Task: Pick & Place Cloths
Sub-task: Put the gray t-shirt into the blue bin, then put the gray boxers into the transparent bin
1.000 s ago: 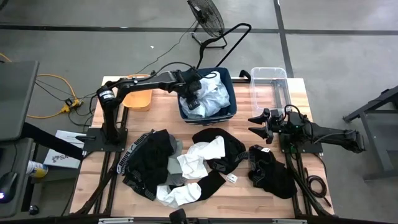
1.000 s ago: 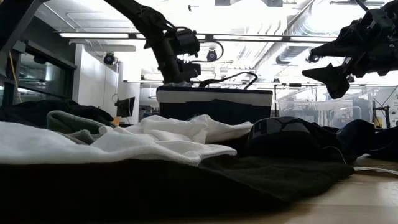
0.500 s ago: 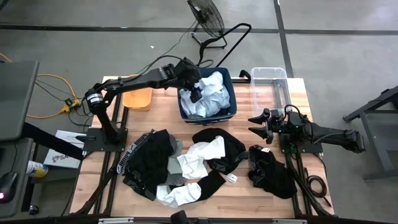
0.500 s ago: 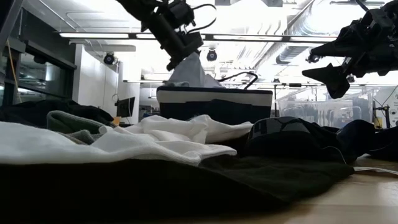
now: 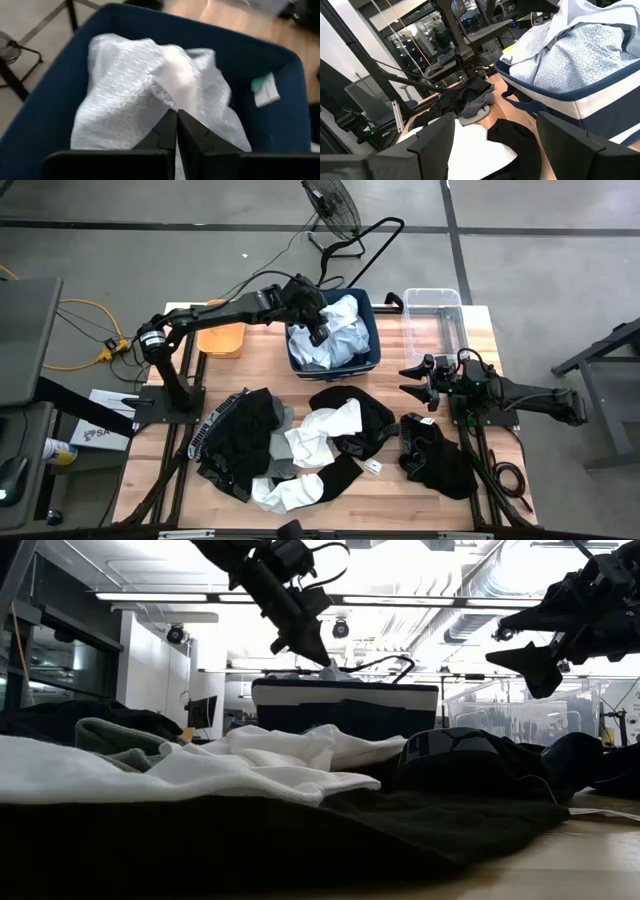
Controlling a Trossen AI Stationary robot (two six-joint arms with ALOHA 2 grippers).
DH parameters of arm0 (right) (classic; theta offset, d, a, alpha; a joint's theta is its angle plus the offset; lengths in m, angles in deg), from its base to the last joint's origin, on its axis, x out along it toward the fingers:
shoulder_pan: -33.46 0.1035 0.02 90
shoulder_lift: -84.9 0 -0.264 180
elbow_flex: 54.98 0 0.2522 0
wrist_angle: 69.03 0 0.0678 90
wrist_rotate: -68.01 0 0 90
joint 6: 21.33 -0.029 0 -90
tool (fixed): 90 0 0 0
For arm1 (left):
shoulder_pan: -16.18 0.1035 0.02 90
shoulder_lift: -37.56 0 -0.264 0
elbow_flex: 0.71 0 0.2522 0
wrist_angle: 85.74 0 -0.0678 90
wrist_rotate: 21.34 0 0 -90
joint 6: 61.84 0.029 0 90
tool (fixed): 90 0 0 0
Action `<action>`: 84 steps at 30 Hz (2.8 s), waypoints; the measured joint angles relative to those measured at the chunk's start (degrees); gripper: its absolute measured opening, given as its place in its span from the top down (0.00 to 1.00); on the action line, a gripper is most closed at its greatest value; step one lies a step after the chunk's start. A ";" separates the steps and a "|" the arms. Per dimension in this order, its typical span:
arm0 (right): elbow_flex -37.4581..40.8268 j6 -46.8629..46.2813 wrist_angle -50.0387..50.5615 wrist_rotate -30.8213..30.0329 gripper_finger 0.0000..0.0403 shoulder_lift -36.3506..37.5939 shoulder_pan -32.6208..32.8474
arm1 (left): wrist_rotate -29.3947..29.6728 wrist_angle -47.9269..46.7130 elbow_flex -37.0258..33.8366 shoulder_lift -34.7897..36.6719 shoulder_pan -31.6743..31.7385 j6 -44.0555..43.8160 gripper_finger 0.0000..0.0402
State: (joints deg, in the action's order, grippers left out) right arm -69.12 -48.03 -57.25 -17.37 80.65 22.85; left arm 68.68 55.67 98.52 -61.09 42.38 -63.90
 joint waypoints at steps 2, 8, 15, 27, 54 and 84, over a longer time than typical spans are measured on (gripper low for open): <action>0.01 0.00 0.00 0.00 0.32 0.00 0.00 | 4.06 1.61 0.00 -0.26 0.02 -2.28 0.99; 0.00 0.00 0.00 0.00 0.32 -0.01 -0.02 | 6.71 4.42 0.16 -4.10 0.85 -5.40 1.00; 0.01 0.00 -0.02 0.00 0.32 -0.01 -0.01 | 0.62 3.16 -0.06 -10.69 0.02 -7.45 1.00; 0.01 0.00 0.00 -0.02 0.32 -0.01 -0.02 | -2.95 0.87 -0.02 -10.54 -0.02 -2.28 0.96; 0.02 0.00 -0.02 0.00 0.32 -0.01 -0.02 | -10.59 -4.24 -0.07 1.22 -4.65 4.35 0.46; 0.00 0.00 -0.02 0.00 0.32 -0.01 -0.02 | -10.03 -12.36 -12.47 -1.89 -20.52 5.30 1.00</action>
State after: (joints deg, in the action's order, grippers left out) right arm -69.12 -48.03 -57.27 -17.37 80.64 22.83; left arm 58.65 43.31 86.05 -62.98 21.86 -58.60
